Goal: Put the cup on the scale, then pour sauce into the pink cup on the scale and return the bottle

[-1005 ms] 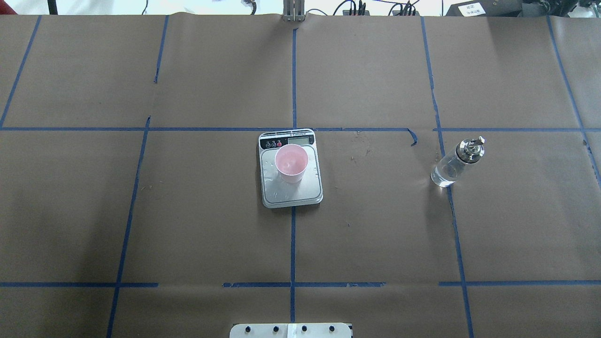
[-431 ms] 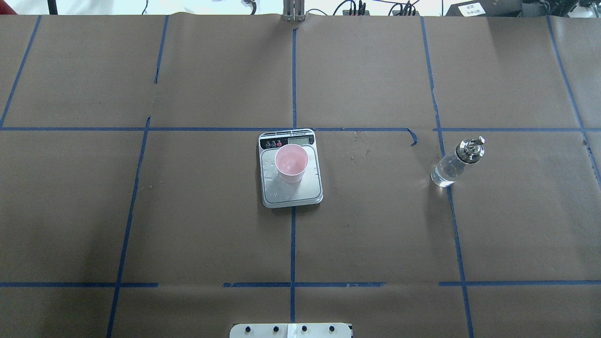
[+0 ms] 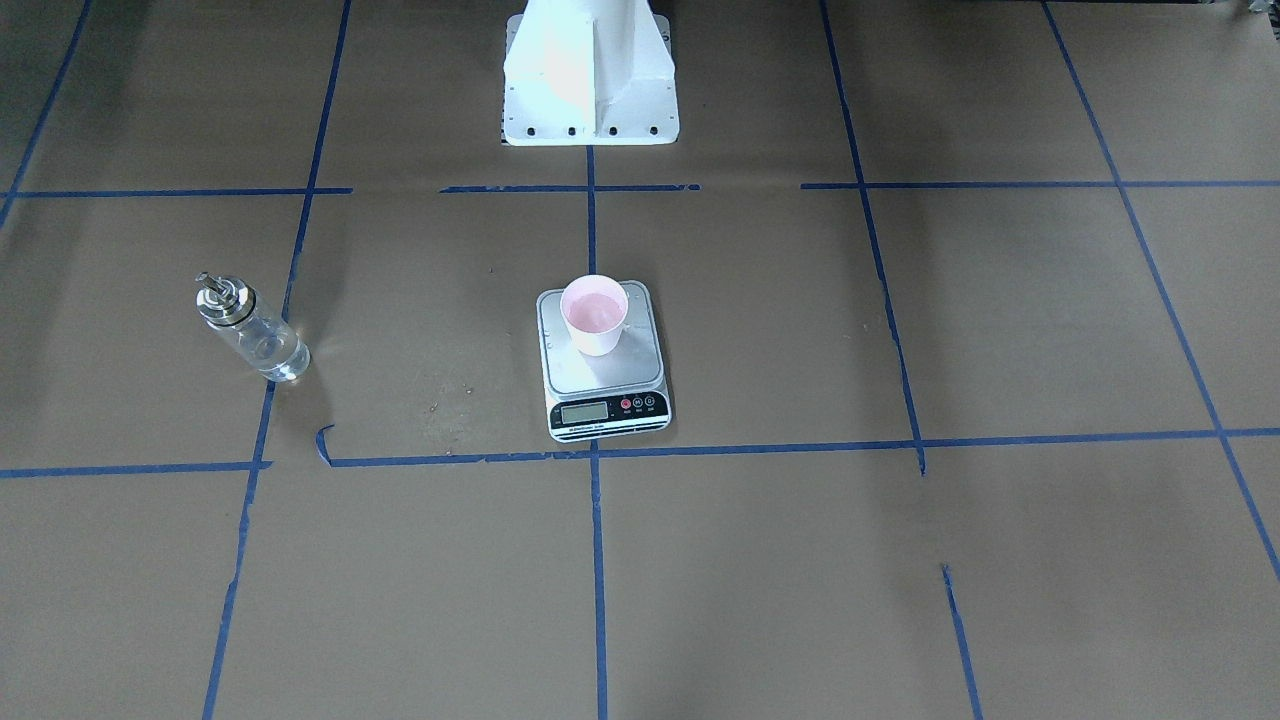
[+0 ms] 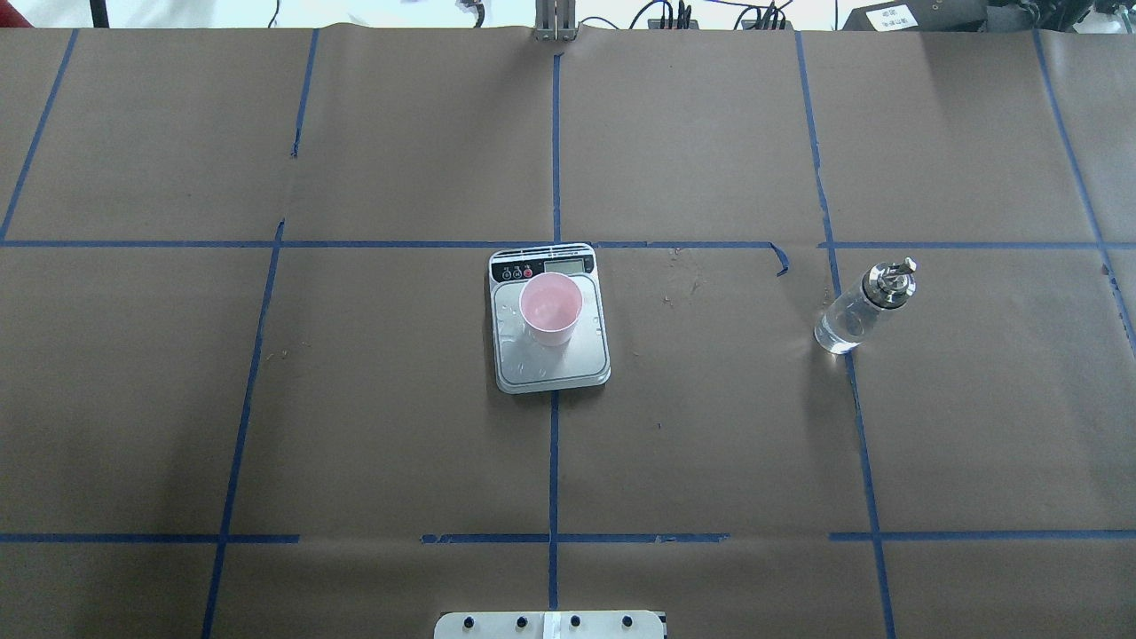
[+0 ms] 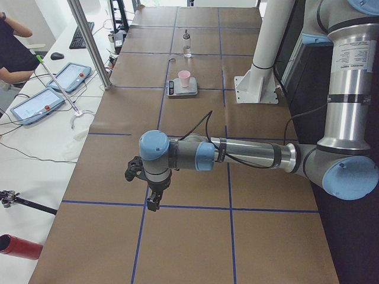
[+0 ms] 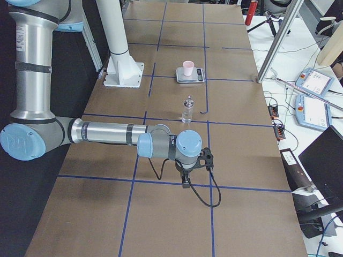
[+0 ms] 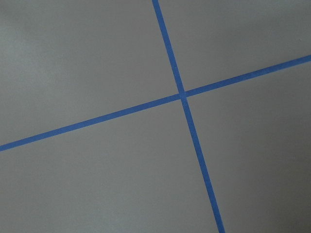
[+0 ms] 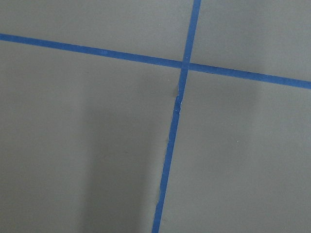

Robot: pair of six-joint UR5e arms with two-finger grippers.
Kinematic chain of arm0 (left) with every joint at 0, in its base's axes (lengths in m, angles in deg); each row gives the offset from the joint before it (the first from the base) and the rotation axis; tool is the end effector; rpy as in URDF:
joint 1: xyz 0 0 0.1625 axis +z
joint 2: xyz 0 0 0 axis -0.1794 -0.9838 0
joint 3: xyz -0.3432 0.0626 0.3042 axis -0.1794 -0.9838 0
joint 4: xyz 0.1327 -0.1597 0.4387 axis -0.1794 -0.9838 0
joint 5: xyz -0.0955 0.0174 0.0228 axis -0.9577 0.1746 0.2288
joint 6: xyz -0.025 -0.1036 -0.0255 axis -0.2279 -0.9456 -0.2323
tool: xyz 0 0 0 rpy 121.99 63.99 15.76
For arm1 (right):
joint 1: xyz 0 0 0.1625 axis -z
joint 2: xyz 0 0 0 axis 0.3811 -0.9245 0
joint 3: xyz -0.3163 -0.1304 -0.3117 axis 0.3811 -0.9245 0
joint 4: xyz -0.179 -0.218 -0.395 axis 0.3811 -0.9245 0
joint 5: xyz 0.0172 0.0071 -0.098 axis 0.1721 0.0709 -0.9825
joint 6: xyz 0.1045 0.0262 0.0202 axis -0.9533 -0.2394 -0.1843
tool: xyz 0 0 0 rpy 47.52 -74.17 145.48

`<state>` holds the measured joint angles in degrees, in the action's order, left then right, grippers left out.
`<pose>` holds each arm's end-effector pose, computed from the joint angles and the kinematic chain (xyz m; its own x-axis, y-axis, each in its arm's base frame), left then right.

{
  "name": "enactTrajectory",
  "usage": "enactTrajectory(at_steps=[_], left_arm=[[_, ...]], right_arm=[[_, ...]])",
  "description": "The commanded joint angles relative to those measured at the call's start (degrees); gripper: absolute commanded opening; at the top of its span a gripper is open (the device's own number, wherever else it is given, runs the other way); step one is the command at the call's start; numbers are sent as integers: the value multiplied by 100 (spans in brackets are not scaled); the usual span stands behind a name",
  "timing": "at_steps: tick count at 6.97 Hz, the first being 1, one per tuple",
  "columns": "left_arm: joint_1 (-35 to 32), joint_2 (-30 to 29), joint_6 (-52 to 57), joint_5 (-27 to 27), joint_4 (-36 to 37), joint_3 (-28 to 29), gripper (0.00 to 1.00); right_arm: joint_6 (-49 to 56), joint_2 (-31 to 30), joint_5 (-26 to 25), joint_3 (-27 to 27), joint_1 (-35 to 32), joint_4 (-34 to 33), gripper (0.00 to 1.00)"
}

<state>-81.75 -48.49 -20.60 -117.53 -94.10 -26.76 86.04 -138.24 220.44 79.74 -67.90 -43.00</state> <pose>-0.0814 -0.5621 0.6608 0.7338 0.2688 -0.6239 -0.1656 0.9615 0.2195 0.0538 -0.5175 0.7022 0.6532 -0.1497 0.7423 0.1026 0.9887 0.1091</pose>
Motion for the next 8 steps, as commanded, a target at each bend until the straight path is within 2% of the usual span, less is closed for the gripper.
enactTrajectory(at_steps=[1, 3, 8], left_arm=[[-29, -6, -2, -23, -6, 25, 100], [-20, -24, -2, -23, -6, 16, 100], [-20, -24, -881, -23, -164, 25, 100]], right_arm=[[-121, 2, 26, 14, -75, 0, 100], [-890, -15, 35, 355, -93, 0, 100], [-983, -7, 70, 374, -93, 0, 100]])
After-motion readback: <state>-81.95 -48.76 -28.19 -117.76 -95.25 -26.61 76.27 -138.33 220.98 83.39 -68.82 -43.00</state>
